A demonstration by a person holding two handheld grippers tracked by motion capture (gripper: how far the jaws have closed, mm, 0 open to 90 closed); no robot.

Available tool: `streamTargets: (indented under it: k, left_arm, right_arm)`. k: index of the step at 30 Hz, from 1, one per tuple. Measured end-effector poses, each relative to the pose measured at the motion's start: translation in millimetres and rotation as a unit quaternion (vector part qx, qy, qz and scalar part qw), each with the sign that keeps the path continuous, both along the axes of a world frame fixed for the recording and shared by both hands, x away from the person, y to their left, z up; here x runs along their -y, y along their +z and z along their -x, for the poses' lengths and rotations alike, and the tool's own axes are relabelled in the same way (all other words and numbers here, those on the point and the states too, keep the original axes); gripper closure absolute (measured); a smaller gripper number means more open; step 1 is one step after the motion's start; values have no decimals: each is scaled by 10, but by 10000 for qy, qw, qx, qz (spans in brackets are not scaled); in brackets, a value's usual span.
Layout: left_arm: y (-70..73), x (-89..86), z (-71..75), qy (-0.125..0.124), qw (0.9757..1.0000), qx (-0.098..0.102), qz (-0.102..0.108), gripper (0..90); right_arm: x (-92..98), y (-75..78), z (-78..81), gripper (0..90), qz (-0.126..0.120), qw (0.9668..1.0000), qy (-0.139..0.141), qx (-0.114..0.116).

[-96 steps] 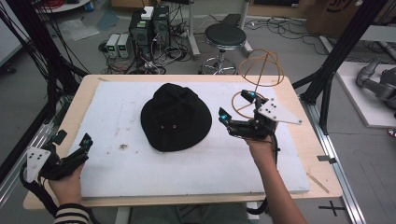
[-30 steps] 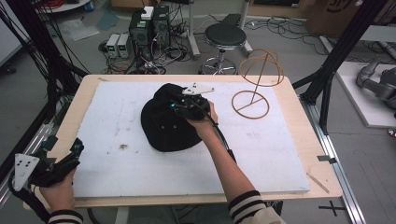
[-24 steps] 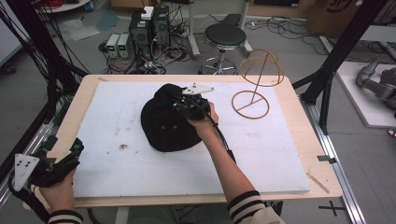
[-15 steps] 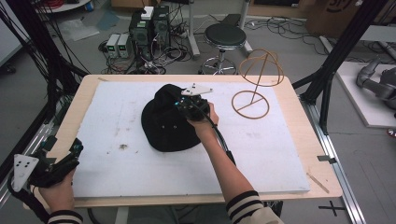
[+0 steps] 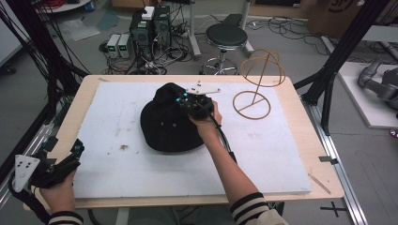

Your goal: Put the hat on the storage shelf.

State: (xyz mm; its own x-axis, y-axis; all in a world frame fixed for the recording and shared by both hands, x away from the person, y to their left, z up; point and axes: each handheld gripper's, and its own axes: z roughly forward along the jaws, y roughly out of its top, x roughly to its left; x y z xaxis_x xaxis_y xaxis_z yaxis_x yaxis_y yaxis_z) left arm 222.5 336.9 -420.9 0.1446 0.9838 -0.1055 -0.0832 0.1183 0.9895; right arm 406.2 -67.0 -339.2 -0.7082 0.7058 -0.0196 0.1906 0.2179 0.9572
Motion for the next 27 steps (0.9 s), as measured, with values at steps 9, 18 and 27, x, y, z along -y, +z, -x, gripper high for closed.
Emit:
streamTargets:
  k: [9,18,27]
  left_arm:
    - [-9,5,-6,-9,10000,-28,0,173]
    - [-10,14,-6,-17,10000,-34,-3,174]
    - [-13,18,-9,-20,10000,-44,9,174]
  right_arm:
    - [139,269,52,888,-271,9986,-111,432]
    - [268,574,97,888,-502,9948,-252,854]
    - [472,767,95,888,-705,9900,-495,1117]
